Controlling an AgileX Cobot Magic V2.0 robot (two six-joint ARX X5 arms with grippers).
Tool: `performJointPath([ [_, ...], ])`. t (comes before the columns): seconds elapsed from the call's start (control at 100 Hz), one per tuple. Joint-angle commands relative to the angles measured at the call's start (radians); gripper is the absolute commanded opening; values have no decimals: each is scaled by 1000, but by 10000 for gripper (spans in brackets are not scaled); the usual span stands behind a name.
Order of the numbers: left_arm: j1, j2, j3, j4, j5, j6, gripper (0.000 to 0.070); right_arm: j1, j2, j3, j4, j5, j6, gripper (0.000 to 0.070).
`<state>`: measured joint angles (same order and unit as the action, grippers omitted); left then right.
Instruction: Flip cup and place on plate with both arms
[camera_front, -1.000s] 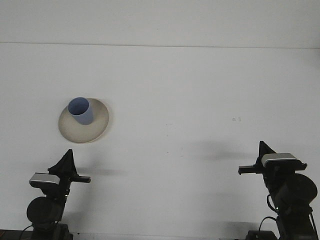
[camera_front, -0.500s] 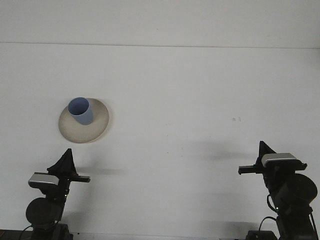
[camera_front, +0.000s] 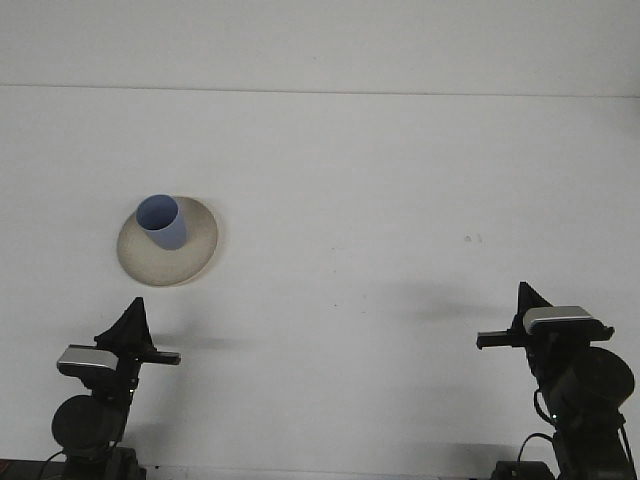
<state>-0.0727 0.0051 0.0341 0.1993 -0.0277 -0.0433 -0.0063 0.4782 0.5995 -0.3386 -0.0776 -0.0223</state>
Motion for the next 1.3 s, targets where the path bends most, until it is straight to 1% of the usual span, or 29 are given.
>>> performJointPath([
  [0.0,0,-2,-20,11,-1,-2,11,1,0,6,10,0,-1,1],
  [0.23,0,-2,-20,11,-1,-2,11,1,-4,6,9,1,-1,1],
  [0.54,0,-2,-20,11,-1,-2,11,0,-120,-32,23,0,-1,1],
  [0.87,0,-2,-20,11,-1,-2,11,0,-344,-237,186,0,-1,1],
  [1.09,0,-2,-20,11,-1,-2,11,0,-467,-373,243,5,0,1],
  [1.22,0,-2,-20,11,-1,-2,11,-1,-477,-417,260,35,0,1],
  [1.29,0,-2,-20,11,-1,-2,11,-1,-477,-441,293,34,0,1],
])
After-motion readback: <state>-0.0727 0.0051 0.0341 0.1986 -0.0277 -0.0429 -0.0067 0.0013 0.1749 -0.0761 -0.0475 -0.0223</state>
